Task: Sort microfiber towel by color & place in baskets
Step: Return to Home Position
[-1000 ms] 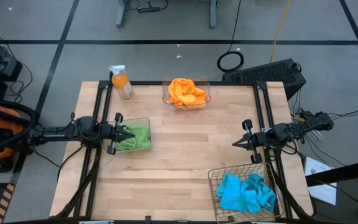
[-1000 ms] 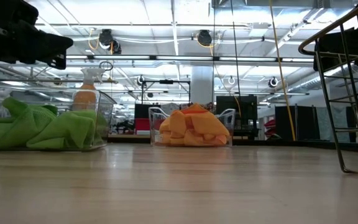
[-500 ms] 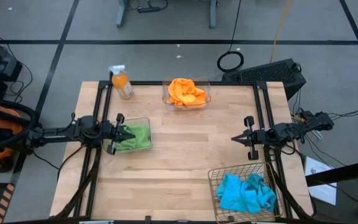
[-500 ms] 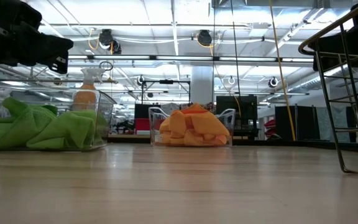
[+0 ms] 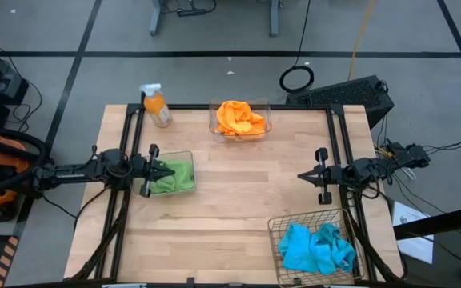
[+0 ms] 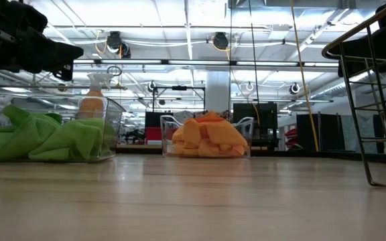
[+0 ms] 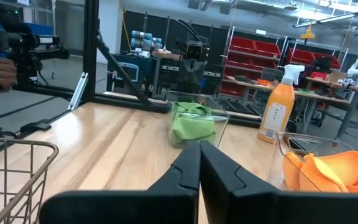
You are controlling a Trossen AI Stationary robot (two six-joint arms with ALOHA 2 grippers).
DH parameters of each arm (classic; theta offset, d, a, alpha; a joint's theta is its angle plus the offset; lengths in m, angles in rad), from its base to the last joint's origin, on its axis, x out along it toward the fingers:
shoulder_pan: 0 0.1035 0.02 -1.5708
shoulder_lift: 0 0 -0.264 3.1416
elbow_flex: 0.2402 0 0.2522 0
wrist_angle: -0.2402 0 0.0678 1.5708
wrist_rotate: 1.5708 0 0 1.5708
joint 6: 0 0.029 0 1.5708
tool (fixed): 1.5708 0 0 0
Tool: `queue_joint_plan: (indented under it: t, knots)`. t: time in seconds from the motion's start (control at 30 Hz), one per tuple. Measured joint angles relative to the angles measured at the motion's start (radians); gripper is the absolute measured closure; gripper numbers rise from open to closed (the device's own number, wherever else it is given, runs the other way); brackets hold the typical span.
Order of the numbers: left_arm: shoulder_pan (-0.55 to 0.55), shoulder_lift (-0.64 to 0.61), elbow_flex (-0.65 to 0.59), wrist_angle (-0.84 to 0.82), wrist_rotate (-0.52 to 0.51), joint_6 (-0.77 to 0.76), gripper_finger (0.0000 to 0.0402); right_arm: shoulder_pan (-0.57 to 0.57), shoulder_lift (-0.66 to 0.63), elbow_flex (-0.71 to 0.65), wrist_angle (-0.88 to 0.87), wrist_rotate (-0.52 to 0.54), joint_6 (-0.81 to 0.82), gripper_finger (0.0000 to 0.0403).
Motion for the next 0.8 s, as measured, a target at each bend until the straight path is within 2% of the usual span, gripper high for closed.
queue_joint_plan:
  t: [0.4, 0.67, 0.8]
  knots:
    - [0.000, 0.001, -0.001, -0.002, -0.011, 0.006, 0.0400, -0.017, 0.000, 0.000, 0.000, -0.001, -0.046, 0.0403]
    - [0.000, 0.001, -0.001, -0.002, -0.011, 0.006, 0.0400, -0.100, 0.000, -0.001, -0.012, -0.106, -0.014, 0.0403]
    - [0.000, 0.001, -0.001, -0.002, -0.012, 0.006, 0.0400, -0.135, 0.000, -0.001, -0.012, -0.108, -0.011, 0.0403]
